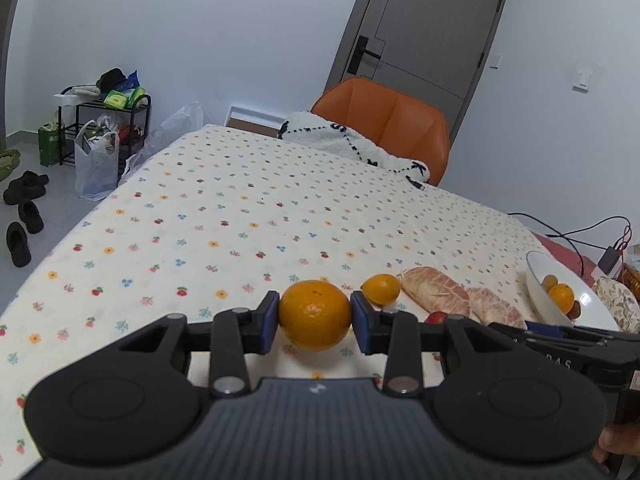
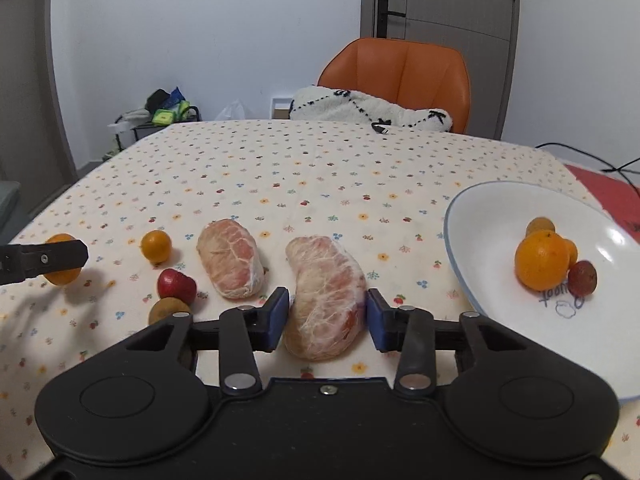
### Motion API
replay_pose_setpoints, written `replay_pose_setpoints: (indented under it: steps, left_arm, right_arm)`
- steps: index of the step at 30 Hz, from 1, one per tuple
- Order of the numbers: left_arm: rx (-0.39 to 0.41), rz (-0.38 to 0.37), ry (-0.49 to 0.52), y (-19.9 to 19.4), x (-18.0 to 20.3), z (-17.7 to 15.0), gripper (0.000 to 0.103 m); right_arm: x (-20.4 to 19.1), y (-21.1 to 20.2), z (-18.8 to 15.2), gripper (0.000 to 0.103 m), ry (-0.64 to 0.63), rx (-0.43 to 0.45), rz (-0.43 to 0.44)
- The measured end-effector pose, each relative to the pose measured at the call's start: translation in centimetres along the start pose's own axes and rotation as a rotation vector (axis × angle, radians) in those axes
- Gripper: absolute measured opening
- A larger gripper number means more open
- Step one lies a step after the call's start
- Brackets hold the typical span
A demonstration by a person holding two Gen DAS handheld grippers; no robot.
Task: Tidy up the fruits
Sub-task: 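Grasp a pink pomelo segment with the right tool while the left tool holds the orange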
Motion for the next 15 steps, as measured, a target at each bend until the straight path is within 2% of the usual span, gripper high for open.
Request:
replay_pose_setpoints:
  steps: [9,12,15]
  left_arm:
    - [0.02,-0.023,0.04,-0.1,2.3,1.4,0.037]
    - [0.035,-0.04,0.056,-0.4,3.7,1.8,0.037]
    - [0.039,-0.056,0.073,-0.6,5.0,1.8,0.037]
  right_arm:
    - [0.4,-2.2,0.2,0.036,0.036,0.029,0.05]
    - [1.1,-2.7,0.4,0.019,0.062,0.032,0.063]
    - [1.7,-3.2,0.4,0.018,0.096,0.032,0.086]
Point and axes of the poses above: each gripper's, at about its wrist camera, not at the fingertips, and y roughly the way its jaws point, x to its right, z to its top, the point moved 9 cm from there along y, roughly the way its jaws point, and after that the axes turned 8 degrees about y, right-handed, at the moved point
